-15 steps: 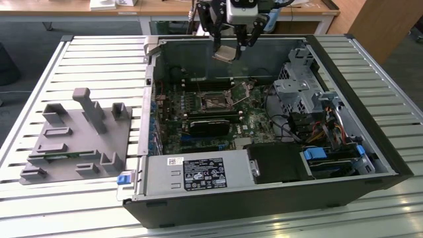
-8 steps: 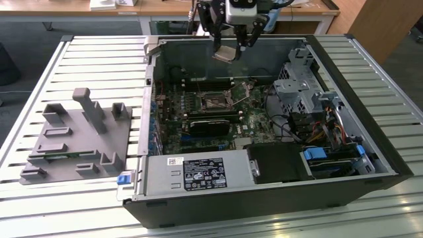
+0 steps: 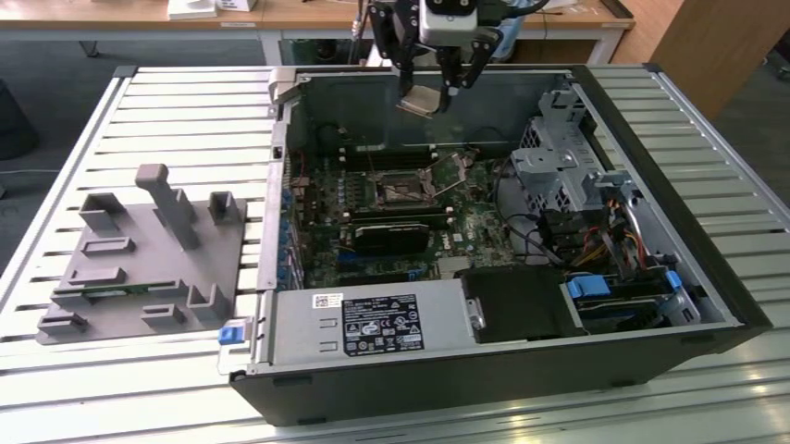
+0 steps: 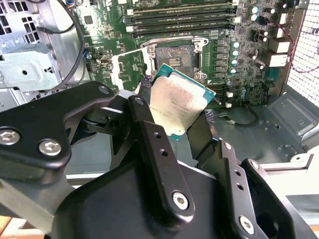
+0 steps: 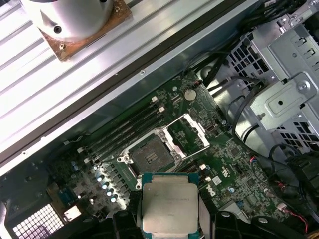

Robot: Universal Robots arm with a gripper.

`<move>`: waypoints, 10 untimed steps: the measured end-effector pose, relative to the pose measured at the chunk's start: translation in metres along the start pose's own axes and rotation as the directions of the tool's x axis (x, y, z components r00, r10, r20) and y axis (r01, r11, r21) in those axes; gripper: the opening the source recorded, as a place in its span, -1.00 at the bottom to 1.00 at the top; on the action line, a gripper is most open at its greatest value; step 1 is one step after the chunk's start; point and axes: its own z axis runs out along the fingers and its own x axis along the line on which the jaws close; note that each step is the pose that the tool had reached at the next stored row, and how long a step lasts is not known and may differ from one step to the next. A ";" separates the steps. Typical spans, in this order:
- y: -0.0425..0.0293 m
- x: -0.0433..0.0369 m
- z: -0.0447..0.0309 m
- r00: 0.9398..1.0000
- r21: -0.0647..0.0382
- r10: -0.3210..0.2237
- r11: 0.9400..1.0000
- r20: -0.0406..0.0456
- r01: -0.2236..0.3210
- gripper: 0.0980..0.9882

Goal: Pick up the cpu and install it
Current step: 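Place the cpu into insertion slot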

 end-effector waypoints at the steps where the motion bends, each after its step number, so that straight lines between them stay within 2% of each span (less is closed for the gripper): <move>1: 0.0000 0.0000 0.0001 1.000 0.000 0.007 1.000 0.000 -0.007 0.00; 10: -0.0001 0.0000 0.0006 0.996 -0.001 0.091 0.996 0.004 -0.091 0.00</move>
